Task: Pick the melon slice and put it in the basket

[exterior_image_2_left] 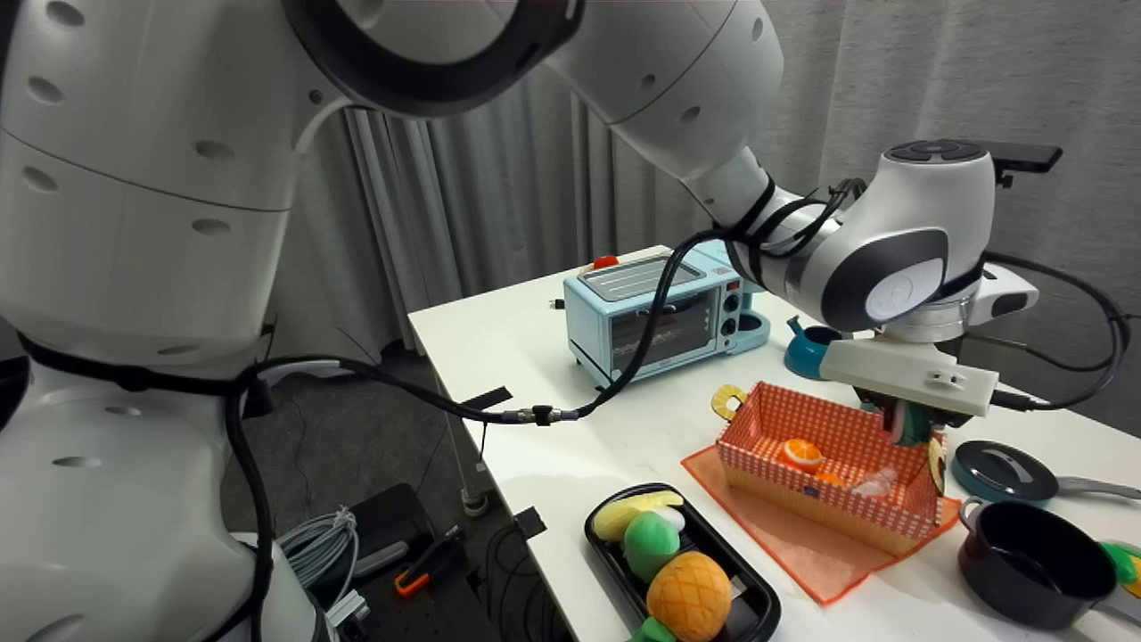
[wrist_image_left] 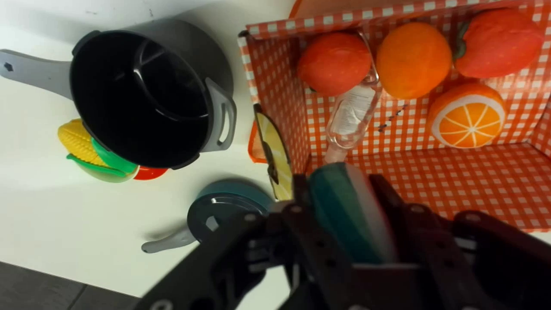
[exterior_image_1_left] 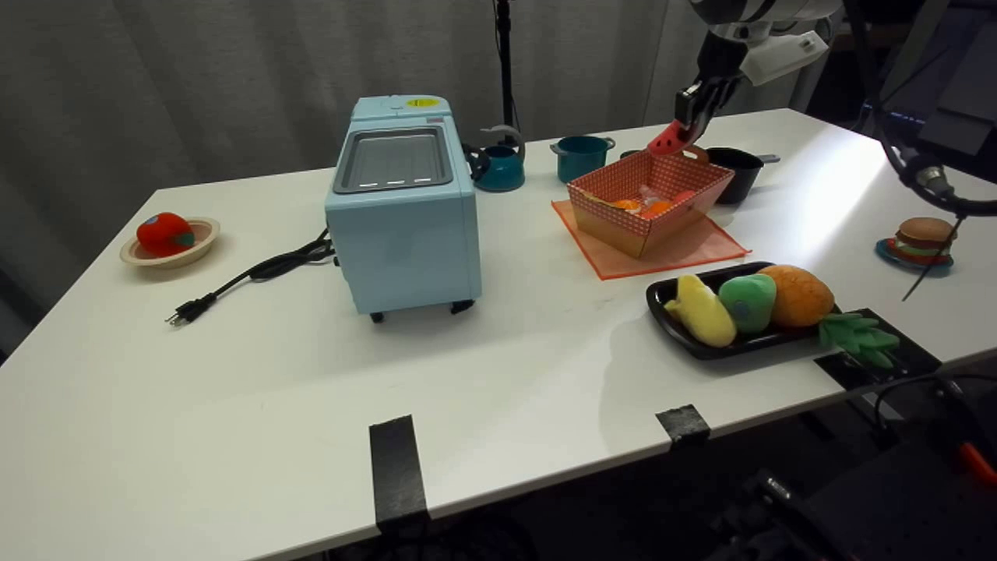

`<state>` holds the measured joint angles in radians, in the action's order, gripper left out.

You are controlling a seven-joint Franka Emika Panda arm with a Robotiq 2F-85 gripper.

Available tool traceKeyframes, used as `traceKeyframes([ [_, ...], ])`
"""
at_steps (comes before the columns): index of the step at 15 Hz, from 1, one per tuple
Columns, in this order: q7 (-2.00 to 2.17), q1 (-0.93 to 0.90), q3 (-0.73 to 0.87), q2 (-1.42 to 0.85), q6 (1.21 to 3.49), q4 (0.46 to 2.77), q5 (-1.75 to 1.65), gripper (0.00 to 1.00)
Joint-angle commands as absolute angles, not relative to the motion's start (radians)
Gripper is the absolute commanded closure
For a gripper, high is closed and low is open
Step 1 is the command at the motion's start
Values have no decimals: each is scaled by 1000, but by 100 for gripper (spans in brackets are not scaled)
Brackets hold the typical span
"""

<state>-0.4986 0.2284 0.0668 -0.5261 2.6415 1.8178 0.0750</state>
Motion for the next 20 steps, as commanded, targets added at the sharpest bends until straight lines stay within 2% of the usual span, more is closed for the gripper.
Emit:
traceKeyframes([
  [1, -473, 263, 38, -561, 2609, 1734, 57, 28],
  [5, -476, 272, 26, -557, 2604, 1708, 60, 1],
  [20, -499, 280, -34, -460, 2590, 1737, 92, 0],
])
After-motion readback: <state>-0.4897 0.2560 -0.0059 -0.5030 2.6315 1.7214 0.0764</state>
